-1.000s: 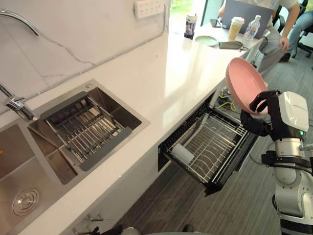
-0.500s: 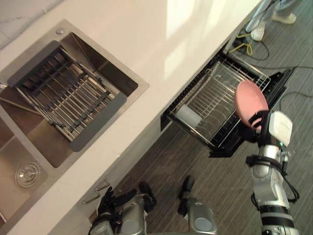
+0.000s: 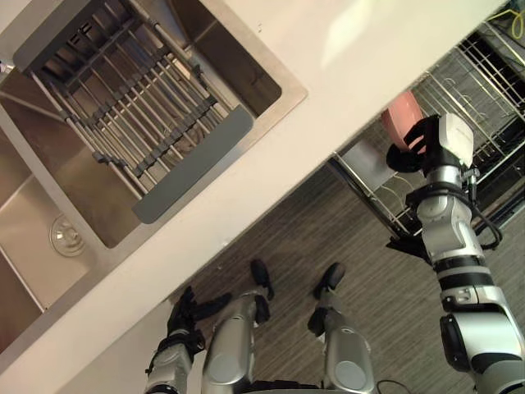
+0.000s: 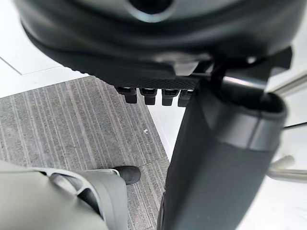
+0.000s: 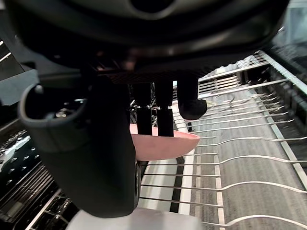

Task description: Walk over to the sink, pick up the cup, carry it to the dishwasher, place the cup inside the dishwasher, then close the dishwasher door

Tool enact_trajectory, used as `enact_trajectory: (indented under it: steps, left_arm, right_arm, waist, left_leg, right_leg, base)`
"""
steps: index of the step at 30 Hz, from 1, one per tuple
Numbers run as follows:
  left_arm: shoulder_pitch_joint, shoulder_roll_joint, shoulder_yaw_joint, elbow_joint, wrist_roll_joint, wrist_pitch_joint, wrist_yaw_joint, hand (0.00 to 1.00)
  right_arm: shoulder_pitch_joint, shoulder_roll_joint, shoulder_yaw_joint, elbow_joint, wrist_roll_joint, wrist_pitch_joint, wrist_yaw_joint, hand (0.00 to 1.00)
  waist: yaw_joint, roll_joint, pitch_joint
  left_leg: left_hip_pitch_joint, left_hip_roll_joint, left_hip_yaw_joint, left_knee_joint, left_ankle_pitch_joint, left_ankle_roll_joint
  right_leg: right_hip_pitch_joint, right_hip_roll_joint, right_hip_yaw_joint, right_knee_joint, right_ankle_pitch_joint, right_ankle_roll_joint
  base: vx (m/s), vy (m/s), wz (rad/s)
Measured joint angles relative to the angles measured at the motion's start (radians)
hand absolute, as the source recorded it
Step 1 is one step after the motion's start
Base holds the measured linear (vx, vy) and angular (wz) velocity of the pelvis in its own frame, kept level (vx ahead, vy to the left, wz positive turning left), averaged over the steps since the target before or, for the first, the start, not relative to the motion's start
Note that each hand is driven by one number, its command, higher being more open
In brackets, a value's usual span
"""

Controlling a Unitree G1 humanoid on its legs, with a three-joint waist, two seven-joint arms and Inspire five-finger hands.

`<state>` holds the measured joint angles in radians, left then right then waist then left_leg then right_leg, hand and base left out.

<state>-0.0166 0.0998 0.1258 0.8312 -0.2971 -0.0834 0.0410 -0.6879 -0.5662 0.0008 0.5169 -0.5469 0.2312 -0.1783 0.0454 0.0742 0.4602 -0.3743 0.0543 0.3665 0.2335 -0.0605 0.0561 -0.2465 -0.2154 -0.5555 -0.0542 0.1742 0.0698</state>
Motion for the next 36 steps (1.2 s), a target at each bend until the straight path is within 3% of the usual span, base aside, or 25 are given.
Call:
enact_trajectory:
  steps: [11, 12, 19, 24, 29, 32, 36]
  left_arm:
    - [-0.003, 0.001, -0.004, -0.036, -0.036, 0.012, -0.027, 1.0]
    - [-0.003, 0.001, -0.005, -0.039, -0.036, 0.012, -0.029, 1.0]
    - [-0.002, 0.0, -0.005, -0.04, -0.035, 0.011, -0.046, 1.0]
    - [0.016, -0.001, -0.005, -0.009, 0.006, 0.009, -0.042, 1.0]
    - [0.087, -0.003, 0.014, 0.015, 0.067, 0.008, -0.04, 1.0]
    - [0.136, -0.007, 0.05, 0.047, 0.101, 0.008, -0.039, 1.0]
    - [0.193, -0.006, 0.087, 0.05, 0.155, -0.012, -0.023, 1.0]
  right_arm:
    - [-0.066, -0.051, 0.004, 0.138, 0.097, 0.099, 0.014, 0.0]
    - [-0.064, -0.051, 0.003, 0.138, 0.099, 0.103, 0.013, 1.0]
    - [0.054, -0.047, -0.086, 0.108, 0.134, 0.105, -0.026, 1.0]
    - [0.197, -0.009, -0.157, -0.048, 0.135, 0.098, -0.051, 1.0]
    - [0.385, 0.067, -0.265, -0.255, 0.164, 0.087, -0.086, 1.0]
    - [0.455, 0.104, -0.339, -0.353, 0.2, 0.068, -0.115, 1.0]
    - [0.53, 0.132, -0.469, -0.42, 0.255, 0.056, -0.179, 1.0]
  waist:
    - [0.011, 0.016, 0.008]
    - [0.011, 0.016, 0.008]
    - [0.006, 0.014, 0.007]
    - [-0.027, -0.002, -0.026]
    - [-0.049, -0.07, -0.131]
    - [-0.063, -0.096, -0.198]
    - [-0.067, -0.101, -0.27]
  left_leg:
    - [0.006, -0.012, -0.012, -0.02, 0.023, 0.006]
    - [0.008, -0.012, -0.012, -0.021, 0.024, 0.006]
    - [0.067, -0.023, -0.013, -0.059, 0.037, 0.005]
    - [0.122, -0.031, -0.023, -0.093, 0.049, -0.003]
    - [0.186, -0.038, -0.026, -0.124, 0.053, -0.009]
    - [0.225, -0.043, -0.019, -0.147, 0.055, -0.013]
    - [0.29, -0.054, 0.001, -0.207, 0.065, -0.024]
  right_leg:
    - [0.003, -0.011, -0.004, 0.008, 0.002, 0.003]
    - [0.004, -0.011, -0.003, 0.01, 0.002, 0.003]
    - [0.045, -0.015, -0.003, 0.012, 0.002, 0.004]
    - [0.097, -0.013, -0.014, -0.001, 0.002, 0.005]
    - [0.159, -0.01, -0.017, -0.02, -0.004, 0.017]
    - [0.182, -0.013, -0.005, -0.021, -0.012, 0.027]
    - [0.208, -0.015, 0.018, -0.02, -0.02, 0.033]
  base:
    - [-0.01, 0.061, 0.04]
    - [-0.01, 0.046, 0.0]
    - [0.01, 0.051, 0.0]
    - [0.03, 0.041, 0.06]
    - [0.02, 0.024, 0.02]
    - [0.0, 0.033, -0.07]
    - [-0.02, 0.025, -0.16]
